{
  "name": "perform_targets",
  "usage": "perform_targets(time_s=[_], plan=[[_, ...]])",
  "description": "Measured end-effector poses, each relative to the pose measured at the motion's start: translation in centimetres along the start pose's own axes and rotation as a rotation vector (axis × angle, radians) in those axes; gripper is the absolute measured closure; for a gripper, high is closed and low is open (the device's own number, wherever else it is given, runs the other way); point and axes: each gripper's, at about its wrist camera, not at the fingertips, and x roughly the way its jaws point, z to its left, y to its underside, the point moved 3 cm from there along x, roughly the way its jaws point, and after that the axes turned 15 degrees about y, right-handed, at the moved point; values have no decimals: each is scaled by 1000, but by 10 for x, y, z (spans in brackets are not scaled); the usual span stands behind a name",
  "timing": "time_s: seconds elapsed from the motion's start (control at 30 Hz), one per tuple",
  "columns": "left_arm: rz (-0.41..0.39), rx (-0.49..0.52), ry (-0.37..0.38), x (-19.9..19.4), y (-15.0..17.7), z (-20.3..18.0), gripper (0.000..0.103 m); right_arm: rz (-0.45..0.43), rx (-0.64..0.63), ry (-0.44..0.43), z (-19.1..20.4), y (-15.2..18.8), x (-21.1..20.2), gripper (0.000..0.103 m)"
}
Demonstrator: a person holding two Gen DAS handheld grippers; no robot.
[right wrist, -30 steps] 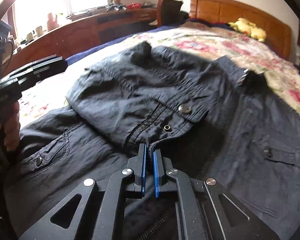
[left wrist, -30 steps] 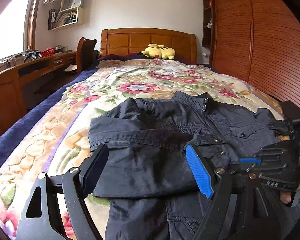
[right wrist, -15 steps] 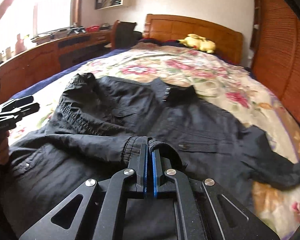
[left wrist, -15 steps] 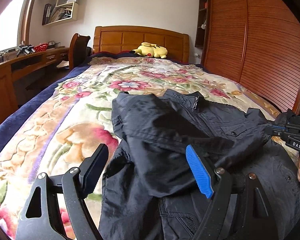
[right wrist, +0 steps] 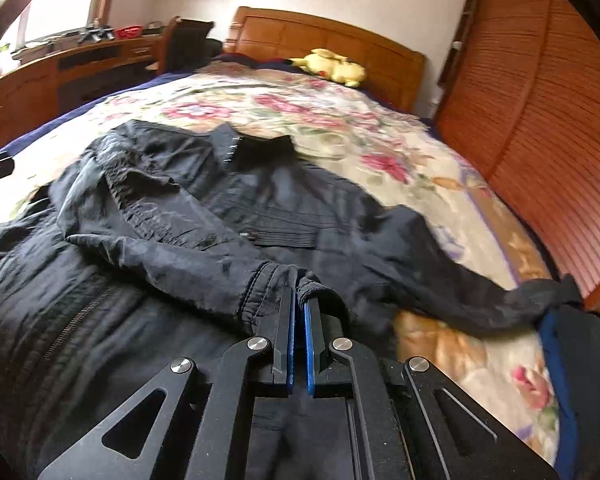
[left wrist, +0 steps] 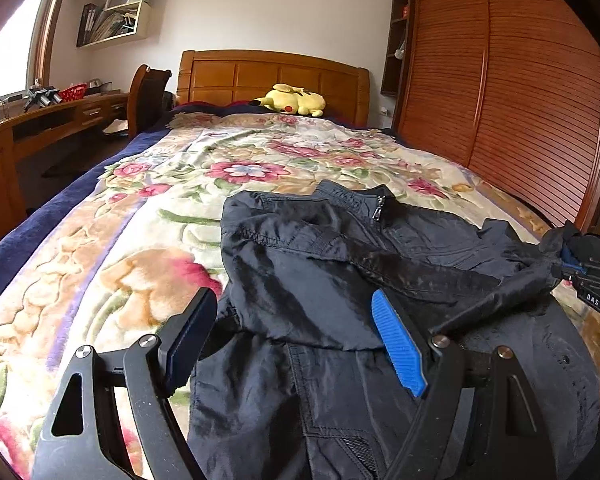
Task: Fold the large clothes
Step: 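Fold the grasped jacket side over the body with the right gripper, then release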
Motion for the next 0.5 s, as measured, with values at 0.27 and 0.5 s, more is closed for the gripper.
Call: perform_targets(time_s=[0.27,0.5], plan=[[11,40,1,4,2,-12,22,5,22,49,1,6,-2,99],[26,65,3,7,2,-20,22,96,45,-64,7,35,-4,99]])
